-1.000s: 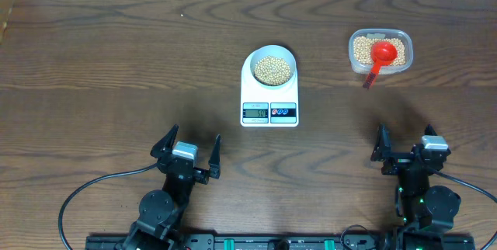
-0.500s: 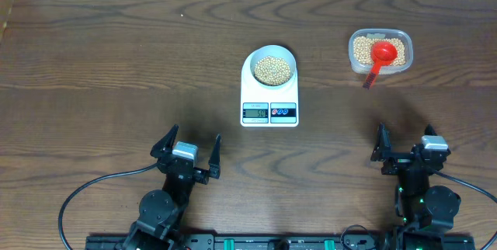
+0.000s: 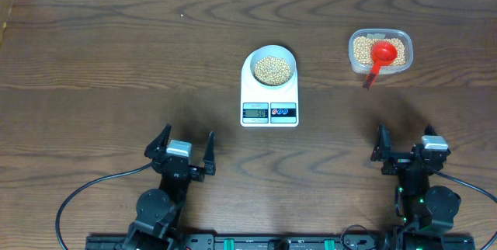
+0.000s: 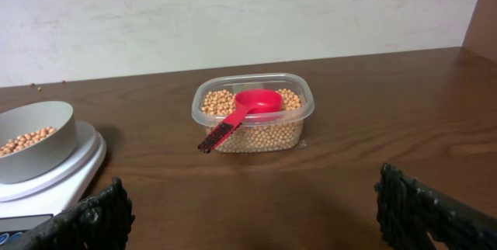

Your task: Scoop item into bowl and weigh 50g on scale

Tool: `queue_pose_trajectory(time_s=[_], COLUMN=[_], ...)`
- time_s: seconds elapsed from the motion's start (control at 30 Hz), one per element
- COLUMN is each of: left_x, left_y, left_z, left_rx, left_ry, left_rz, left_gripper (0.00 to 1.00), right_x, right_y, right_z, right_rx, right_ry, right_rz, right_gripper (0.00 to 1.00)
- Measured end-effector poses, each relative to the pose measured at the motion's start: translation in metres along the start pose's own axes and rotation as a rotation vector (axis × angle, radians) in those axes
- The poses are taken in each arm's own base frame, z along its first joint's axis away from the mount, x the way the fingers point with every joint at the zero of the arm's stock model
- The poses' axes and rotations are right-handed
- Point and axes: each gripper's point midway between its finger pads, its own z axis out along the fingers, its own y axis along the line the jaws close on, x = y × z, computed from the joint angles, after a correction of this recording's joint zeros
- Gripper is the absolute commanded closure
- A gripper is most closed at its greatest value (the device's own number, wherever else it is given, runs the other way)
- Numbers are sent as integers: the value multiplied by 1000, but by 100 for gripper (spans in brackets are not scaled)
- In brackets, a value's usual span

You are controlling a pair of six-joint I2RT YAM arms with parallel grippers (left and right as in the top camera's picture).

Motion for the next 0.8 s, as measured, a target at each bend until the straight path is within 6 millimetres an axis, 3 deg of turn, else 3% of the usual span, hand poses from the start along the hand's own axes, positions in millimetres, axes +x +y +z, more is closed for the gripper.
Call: queue_pose_trajectory(time_s=[0.8], left_x=[0], left_y=[9], left_z=[0], left_rx=[-37], left_ry=[1], left_rz=[-3], left_gripper=[2], right_x=[0], right_y=[0], right_z=[0], right_rx=[0], right_ry=[0], right_rz=[0], right_gripper=[1])
